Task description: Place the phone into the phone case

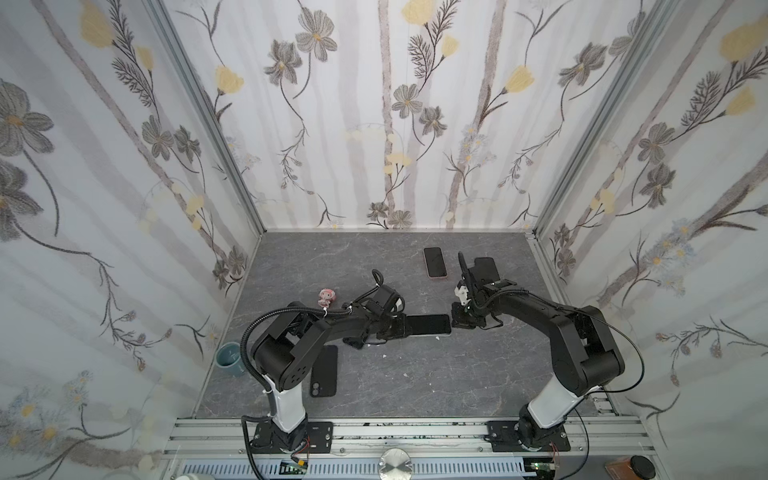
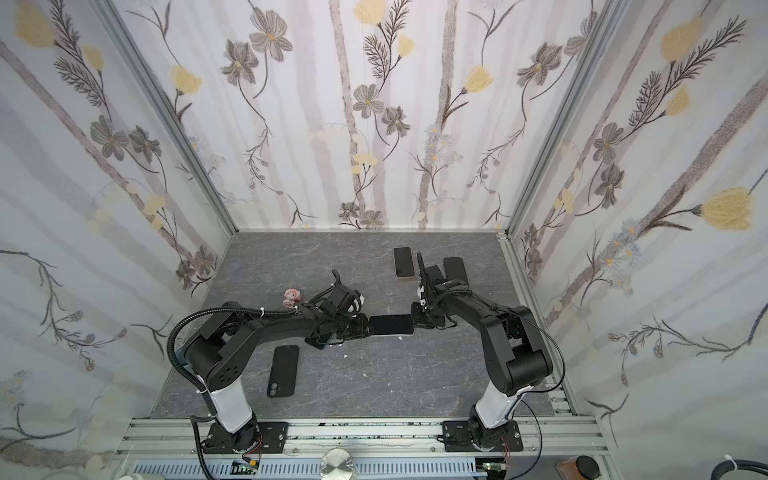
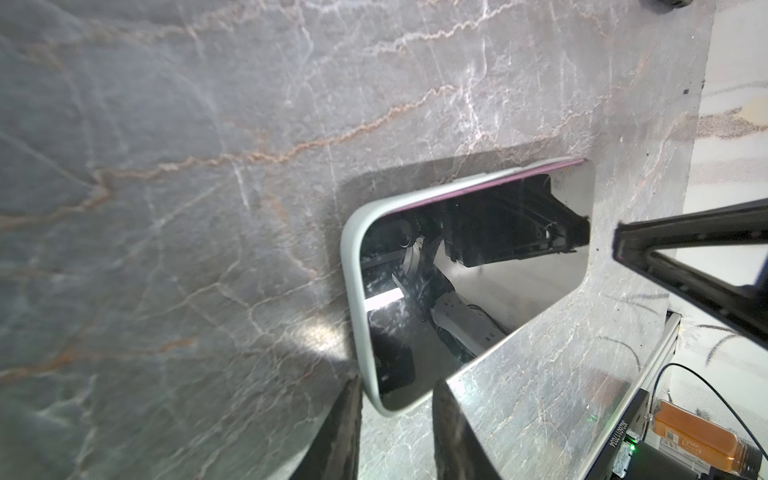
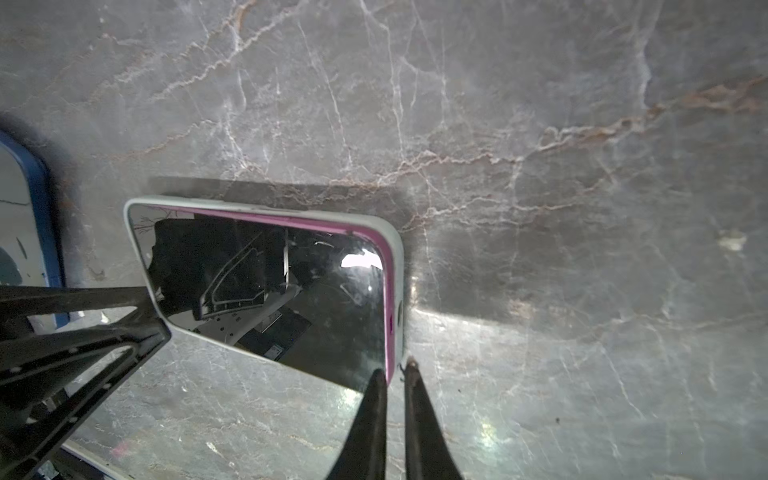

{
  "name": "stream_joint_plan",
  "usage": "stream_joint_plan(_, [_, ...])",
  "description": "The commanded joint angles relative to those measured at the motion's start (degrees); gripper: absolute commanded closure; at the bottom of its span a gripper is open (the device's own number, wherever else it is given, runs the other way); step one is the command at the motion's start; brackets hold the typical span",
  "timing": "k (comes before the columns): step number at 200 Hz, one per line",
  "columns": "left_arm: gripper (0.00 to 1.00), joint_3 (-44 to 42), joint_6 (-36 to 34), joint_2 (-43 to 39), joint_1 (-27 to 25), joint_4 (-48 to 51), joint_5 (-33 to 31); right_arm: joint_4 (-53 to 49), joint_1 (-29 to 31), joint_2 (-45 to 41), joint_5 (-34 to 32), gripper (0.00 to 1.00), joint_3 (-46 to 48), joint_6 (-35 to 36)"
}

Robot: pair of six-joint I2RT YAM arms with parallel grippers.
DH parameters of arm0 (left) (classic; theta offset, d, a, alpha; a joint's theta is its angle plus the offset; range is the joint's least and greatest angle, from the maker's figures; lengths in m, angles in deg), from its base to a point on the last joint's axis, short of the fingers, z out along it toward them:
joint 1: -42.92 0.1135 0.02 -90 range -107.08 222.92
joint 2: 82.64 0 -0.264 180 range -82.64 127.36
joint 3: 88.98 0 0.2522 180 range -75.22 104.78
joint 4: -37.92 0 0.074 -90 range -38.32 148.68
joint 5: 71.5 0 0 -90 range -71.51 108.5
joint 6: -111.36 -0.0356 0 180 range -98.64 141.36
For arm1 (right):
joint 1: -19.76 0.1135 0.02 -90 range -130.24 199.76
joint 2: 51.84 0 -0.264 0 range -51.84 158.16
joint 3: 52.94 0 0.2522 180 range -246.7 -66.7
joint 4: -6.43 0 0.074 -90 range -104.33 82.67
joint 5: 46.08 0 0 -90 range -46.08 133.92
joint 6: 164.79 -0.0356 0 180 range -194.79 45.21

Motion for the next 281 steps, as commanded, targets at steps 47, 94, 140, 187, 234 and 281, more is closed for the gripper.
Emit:
stream_joint_plan(47, [0.68,-0.54,-0.01,-0.89,-0.07,1.07,-1.09,0.38,0.59,2.49,0.88,0.93,1.34,0.71])
stream_joint_plan(94, [0.68,-0.30,0.09,-1.02,-0.03,1.06,-1.14,-3.87,1.51,5.24,-5.74,0.97,1.16,0.89])
stream_joint_plan(140, [0.68,-0.37,0.07,-0.66,-0.07,0.98,-1.05,-4.81,2.31,7.46,-7.51,0.97,1.26,1.06])
stream_joint_plan(187, [0.68,-0.45,-0.01,-1.32,-0.04,1.16,-1.14,-5.47,2.80,7.16,-7.98,0.97,0.19,0.93])
stream_joint_plan(234, [0.68,1.56,-0.36,-2.25,0.30,1.83,-1.96,-8.14,2.94,2.18,-7.63,0.92,-5.49,0.63])
stream_joint_plan(281, [0.67,8.51,-3.35,-1.66,2.03,7.28,-3.66,-7.86,2.86,-0.53,-6.66,0.83,-12.74,1.86])
